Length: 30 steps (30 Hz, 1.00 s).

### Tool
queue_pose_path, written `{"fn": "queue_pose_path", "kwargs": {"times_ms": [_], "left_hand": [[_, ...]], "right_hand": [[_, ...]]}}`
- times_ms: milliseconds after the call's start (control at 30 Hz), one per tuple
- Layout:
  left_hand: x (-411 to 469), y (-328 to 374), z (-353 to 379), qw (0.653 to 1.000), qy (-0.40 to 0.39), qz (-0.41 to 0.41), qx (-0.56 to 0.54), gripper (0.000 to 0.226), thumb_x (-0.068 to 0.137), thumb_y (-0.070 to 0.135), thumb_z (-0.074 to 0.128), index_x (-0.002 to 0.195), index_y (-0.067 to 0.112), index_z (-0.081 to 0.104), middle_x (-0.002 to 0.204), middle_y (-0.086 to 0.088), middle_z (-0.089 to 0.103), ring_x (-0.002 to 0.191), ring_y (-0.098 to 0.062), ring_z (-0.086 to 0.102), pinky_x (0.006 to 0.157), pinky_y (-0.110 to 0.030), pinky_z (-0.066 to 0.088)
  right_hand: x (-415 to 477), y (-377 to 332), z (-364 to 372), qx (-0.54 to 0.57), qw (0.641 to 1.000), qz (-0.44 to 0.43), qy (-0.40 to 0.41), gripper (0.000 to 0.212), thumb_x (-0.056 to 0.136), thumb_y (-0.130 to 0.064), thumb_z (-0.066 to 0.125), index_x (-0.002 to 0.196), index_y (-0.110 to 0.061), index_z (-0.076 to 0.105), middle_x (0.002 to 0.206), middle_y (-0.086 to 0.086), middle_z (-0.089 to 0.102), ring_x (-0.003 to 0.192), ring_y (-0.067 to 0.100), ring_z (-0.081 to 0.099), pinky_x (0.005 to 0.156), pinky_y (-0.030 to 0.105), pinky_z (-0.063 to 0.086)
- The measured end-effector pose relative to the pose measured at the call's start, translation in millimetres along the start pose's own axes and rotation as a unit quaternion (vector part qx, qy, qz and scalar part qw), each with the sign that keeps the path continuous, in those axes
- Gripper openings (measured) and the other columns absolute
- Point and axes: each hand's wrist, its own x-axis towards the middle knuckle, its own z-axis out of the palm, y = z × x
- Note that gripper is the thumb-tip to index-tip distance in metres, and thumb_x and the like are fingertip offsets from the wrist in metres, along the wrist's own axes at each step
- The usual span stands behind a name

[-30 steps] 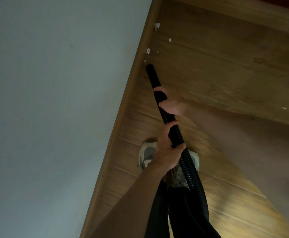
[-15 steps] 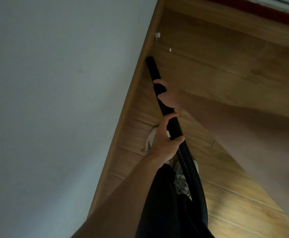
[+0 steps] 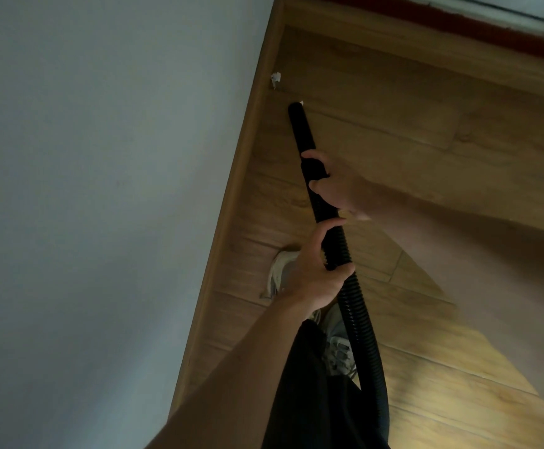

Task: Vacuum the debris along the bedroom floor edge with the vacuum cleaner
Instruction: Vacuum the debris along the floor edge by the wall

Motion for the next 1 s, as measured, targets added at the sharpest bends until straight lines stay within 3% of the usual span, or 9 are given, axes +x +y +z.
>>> {"fn": "queue_pose_path", "kwargs": {"times_ms": [200,367,567,700,800,1000], "left_hand": [[10,8,7,1.0,-0.023,0.011,-0.011,0.064,0.086,-0.006,0.067,0.133,0.035,0.051,0.119,0.004,0.049,0.087,0.02,0.053,0.075,-0.011,0.052],[12,8,-2,0.999,-0.017,0.012,-0.024,0.065,0.085,-0.006,0.068,0.127,0.042,0.053,0.112,0.006,0.05,0.085,0.011,0.057,0.078,-0.024,0.057],[13,9,-21,1.0,-0.003,0.014,-0.025,0.065,0.086,-0.003,0.069,0.128,0.044,0.053,0.124,-0.006,0.051,0.111,-0.016,0.056,0.089,-0.033,0.059],[18,10,-30,0.999,0.009,0.006,-0.041,0.069,0.086,-0.003,0.07,0.12,0.055,0.054,0.128,-0.005,0.051,0.116,-0.023,0.058,0.096,-0.043,0.057],[20,12,-30,0.999,0.014,0.009,-0.031,0.068,0.085,-0.001,0.071,0.121,0.055,0.054,0.129,-0.002,0.052,0.121,-0.023,0.055,0.099,-0.045,0.055],[28,20,-28,0.999,0.016,0.012,-0.037,0.067,0.086,-0.007,0.068,0.122,0.049,0.055,0.125,0.0,0.052,0.111,-0.015,0.058,0.091,-0.033,0.059]], "right_hand": [[2,2,-17,0.036,0.999,0.02,0.005,0.057,0.1,-0.004,0.046,0.141,-0.042,0.043,0.101,-0.008,0.05,0.087,0.015,0.056,0.065,0.027,0.055],[9,-3,-10,0.037,0.999,0.009,0.011,0.057,0.099,-0.004,0.047,0.144,-0.039,0.042,0.106,-0.003,0.053,0.087,0.014,0.057,0.065,0.025,0.053],[23,-22,4,0.009,1.0,-0.008,-0.002,0.057,0.099,-0.007,0.046,0.144,-0.04,0.042,0.115,0.0,0.055,0.093,0.018,0.06,0.073,0.028,0.058],[33,-31,11,-0.013,0.999,-0.03,0.002,0.056,0.1,-0.007,0.043,0.146,-0.039,0.04,0.12,0.002,0.053,0.095,0.018,0.059,0.073,0.026,0.057],[38,-29,10,-0.019,0.999,-0.045,0.013,0.055,0.1,-0.006,0.042,0.146,-0.036,0.041,0.121,0.001,0.052,0.094,0.015,0.057,0.068,0.02,0.053],[48,-31,3,-0.012,0.998,-0.053,0.025,0.057,0.099,-0.005,0.042,0.147,-0.036,0.04,0.124,0.001,0.051,0.085,0.007,0.053,0.056,0.012,0.045]]}}
